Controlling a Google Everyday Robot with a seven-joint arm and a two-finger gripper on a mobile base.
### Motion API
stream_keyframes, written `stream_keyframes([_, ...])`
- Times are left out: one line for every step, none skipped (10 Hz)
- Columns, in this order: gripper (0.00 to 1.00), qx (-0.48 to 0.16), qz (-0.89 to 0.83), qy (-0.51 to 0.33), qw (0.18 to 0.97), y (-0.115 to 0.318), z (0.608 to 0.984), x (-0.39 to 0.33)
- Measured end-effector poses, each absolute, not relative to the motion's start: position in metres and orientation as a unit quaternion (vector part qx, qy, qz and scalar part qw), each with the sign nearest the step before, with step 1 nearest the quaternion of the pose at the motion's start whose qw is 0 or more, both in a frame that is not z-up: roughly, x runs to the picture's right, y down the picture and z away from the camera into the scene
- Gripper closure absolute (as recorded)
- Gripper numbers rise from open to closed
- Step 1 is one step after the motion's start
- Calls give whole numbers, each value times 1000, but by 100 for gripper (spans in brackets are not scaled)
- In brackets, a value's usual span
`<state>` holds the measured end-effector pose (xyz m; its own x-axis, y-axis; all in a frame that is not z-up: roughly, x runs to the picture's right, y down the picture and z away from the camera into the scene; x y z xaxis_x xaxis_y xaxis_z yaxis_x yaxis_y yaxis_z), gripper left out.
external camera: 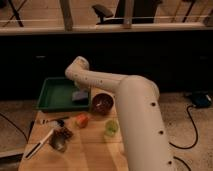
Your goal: Wipe tray with sponge
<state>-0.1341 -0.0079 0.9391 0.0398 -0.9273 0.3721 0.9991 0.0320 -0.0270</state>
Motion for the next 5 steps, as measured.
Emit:
stream_keyframes([100, -135, -688, -132, 701, -8, 938, -153])
stream_keyframes([100, -129, -695, -137, 694, -7, 937, -168])
stream_keyframes([100, -123, -703, -145, 685, -5, 936, -179])
stream_keyframes([100, -118, -708, -150, 680, -3, 935, -182])
stream_keyframes([100, -117, -708, -151, 679, -3, 935, -182])
